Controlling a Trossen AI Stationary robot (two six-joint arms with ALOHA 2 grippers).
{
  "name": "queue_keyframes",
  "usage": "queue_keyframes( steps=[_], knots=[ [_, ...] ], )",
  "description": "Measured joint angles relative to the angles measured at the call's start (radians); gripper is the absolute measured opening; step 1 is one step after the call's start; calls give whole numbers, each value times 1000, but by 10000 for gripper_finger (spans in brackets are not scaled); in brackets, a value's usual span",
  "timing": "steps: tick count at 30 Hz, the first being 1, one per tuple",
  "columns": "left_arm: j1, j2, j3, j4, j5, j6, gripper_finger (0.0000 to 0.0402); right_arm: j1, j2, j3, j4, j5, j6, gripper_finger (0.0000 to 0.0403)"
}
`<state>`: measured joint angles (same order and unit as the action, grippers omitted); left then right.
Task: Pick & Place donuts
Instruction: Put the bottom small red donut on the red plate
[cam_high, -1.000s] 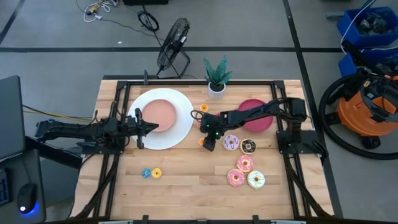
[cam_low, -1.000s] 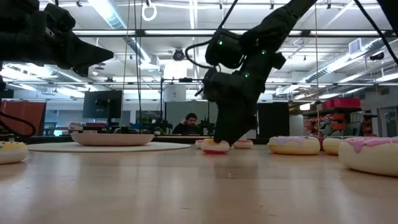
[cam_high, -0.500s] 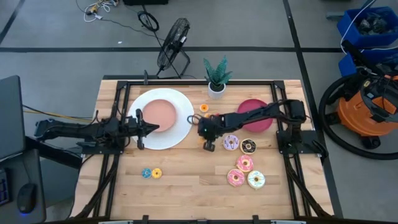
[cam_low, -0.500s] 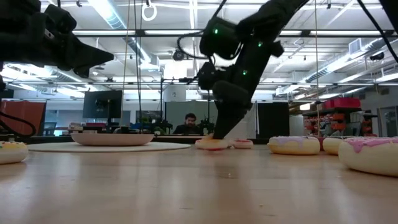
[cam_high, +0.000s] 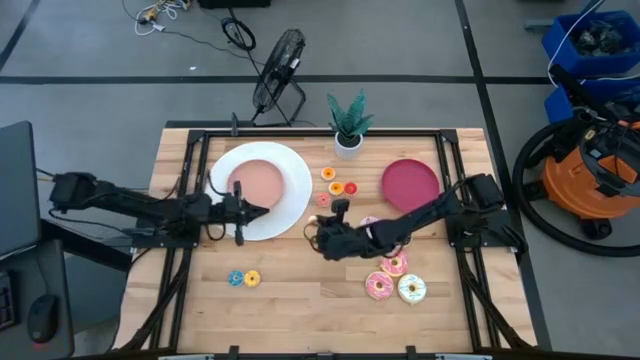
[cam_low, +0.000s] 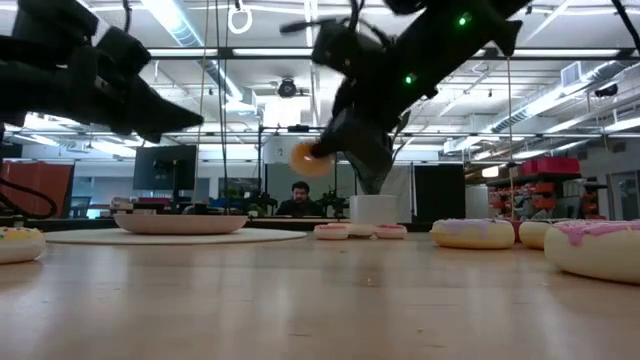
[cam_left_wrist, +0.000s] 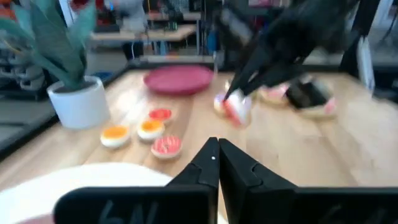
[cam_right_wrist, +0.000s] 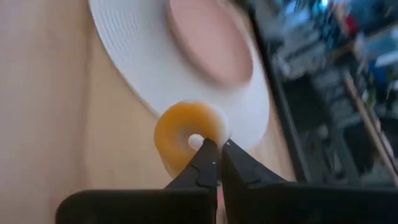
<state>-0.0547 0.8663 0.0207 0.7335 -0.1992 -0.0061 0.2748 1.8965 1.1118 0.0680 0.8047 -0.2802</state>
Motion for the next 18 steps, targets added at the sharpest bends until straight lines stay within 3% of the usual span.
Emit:
queue_keyframes(
  steps=[3, 7, 14, 18],
  knots=[
    [-44, 141, 56, 62, 1, 53, 41, 18, 0, -36, 141, 0, -44, 1],
    [-104, 346, 172, 72, -4, 172, 91, 29, 0, -41, 193, 35, -52, 1],
    [-146, 639, 406, 28, -249, 280, 187, 49, 0, -41, 190, 136, -33, 0],
    [-146, 691, 469, 15, -263, 278, 217, 72, 0, -41, 191, 173, -39, 0]
  ],
)
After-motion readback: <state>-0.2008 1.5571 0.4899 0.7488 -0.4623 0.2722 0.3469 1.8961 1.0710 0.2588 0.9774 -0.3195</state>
